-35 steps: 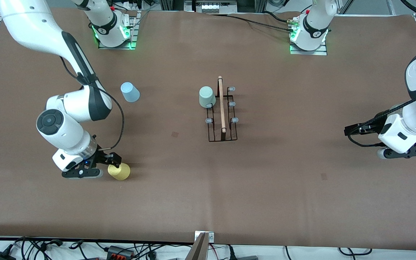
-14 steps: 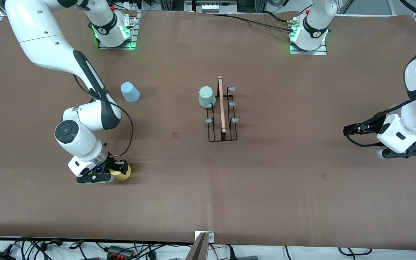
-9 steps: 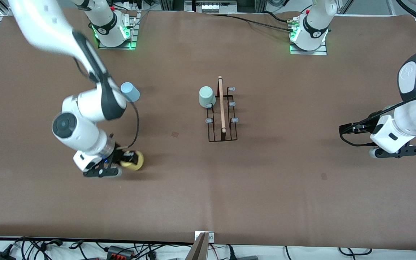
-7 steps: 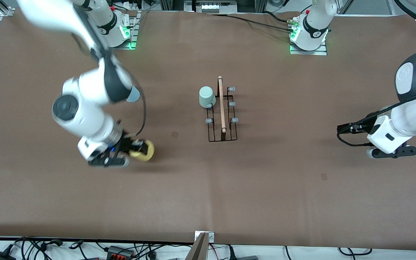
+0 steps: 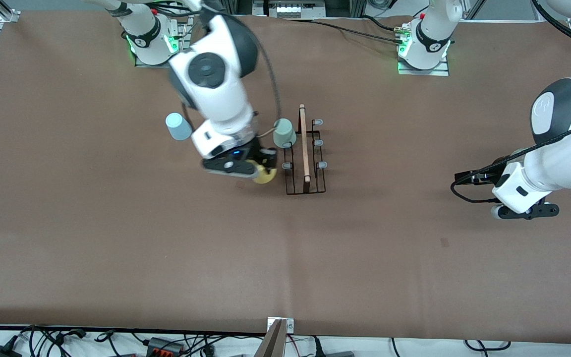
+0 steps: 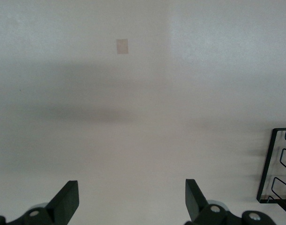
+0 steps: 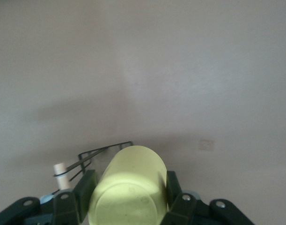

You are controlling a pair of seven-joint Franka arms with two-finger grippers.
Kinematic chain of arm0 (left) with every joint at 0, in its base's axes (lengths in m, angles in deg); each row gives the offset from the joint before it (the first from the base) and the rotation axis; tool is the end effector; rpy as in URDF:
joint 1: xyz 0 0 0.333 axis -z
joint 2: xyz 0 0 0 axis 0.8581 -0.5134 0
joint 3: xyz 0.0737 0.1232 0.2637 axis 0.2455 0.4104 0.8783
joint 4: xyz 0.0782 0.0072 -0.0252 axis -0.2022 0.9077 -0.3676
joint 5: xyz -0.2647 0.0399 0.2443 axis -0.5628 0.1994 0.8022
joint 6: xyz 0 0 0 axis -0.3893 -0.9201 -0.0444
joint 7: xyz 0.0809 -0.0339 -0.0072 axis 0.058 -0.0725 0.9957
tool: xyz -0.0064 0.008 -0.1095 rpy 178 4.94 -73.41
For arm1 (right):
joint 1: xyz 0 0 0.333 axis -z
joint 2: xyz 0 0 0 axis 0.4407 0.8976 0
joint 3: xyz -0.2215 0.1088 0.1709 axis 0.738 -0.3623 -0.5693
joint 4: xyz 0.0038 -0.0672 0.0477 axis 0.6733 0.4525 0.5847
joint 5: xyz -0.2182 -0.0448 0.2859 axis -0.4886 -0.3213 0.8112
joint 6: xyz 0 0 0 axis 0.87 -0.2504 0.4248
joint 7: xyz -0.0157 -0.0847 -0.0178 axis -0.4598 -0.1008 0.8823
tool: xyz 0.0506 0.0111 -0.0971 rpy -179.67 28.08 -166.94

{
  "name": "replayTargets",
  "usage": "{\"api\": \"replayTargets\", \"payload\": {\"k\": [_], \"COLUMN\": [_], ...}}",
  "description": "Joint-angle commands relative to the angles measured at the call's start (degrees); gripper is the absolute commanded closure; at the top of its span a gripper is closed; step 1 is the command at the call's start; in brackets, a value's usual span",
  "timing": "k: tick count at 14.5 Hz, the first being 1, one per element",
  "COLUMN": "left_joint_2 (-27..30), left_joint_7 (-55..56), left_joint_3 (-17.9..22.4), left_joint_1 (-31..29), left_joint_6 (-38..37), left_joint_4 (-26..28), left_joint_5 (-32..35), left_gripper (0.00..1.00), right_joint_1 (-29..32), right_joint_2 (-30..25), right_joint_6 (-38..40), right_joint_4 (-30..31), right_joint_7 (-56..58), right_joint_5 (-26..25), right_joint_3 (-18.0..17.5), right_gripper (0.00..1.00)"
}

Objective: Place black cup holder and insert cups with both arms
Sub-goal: 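Carry the yellow cup to the rack and lower it onto a peg, then release the yellow cup and withdraw the right gripper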

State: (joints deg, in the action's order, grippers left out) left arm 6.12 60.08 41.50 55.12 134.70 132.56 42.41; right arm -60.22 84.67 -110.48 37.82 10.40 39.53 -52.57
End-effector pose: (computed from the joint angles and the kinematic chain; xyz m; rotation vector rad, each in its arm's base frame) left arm 0.6147 -0.0376 0.4412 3.0909 0.1381 -0.3262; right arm 0.5269 0.4379 0.4087 -2.9717 0.2966 -0.2178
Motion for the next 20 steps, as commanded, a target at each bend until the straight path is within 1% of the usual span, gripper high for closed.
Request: {"api": "replayTargets", "payload": {"k": [1,4,6,8,11,12,13,14,15,17,18,20], "left_joint_2": [0.0,-0.3,-0.4,-0.4,-0.6,-0.7,-0.7,-0.4,-0.3,-0.2,-0.3,-0.3], "left_joint_7": [0.1,0.2,0.6,0.6,0.6,0.6,0.6,1.0,2.2,2.5,2.5,2.3], "left_joint_3": [-0.1,-0.1,-0.1,-0.1,-0.1,-0.1,-0.1,-0.1,-0.1,-0.1,-0.1,-0.1], "left_joint_1": [0.1,0.4,0.8,0.9,1.1,1.0,1.0,1.3,1.4,1.4,1.4,1.1], "left_joint_6": [0.4,1.4,1.8,1.8,1.8,1.8,1.8,1.7,1.7,1.8,1.8,4.6], "left_joint_4": [0.1,0.1,0.2,0.1,-0.2,-0.2,0.0,-0.2,-0.6,-0.7,-0.7,-0.5], "left_joint_5": [-0.3,-0.4,-0.4,-0.2,-0.1,-0.2,-0.2,-0.2,-0.1,-0.2,-0.2,-0.2], "left_gripper": [0.0,0.0,0.0,0.0,0.0,0.0,0.0,0.0,0.0,0.0,0.0,0.0], "right_joint_1": [-2.6,-3.9,-4.7,-5.7,-6.6,-6.6,-6.6,-6.6,-6.6,-6.4,-6.3,-4.6], "right_joint_2": [5.0,6.5,7.6,8.6,9.4,9.9,10.2,10.4,10.5,9.8,8.9,5.8], "right_joint_6": [-0.2,-0.7,-0.8,-0.8,-0.9,-0.9,-1.3,-2.2,-2.9,-2.8,-2.4,-0.1], "right_joint_4": [-5.5,-5.4,-5.4,-5.1,-4.7,-4.6,-4.7,-4.6,-4.4,-4.3,-4.3,-3.6], "right_joint_7": [-2.5,-2.6,-2.9,-3.0,-3.2,-4.2,-4.5,-4.6,-4.5,-3.1,-2.9,-2.4], "right_joint_5": [-2.1,-2.3,-2.5,-4.5,-5.0,-5.1,-5.1,-5.2,-5.2,-5.2,-5.2,-5.1], "right_joint_3": [1.2,1.2,1.2,1.2,1.1,1.2,1.2,1.2,1.2,1.4,2.3,2.3], "right_gripper": [0.93,0.92,0.89,0.88,0.86,0.73,0.45,0.09,0.0,0.0,0.0,0.0]}}
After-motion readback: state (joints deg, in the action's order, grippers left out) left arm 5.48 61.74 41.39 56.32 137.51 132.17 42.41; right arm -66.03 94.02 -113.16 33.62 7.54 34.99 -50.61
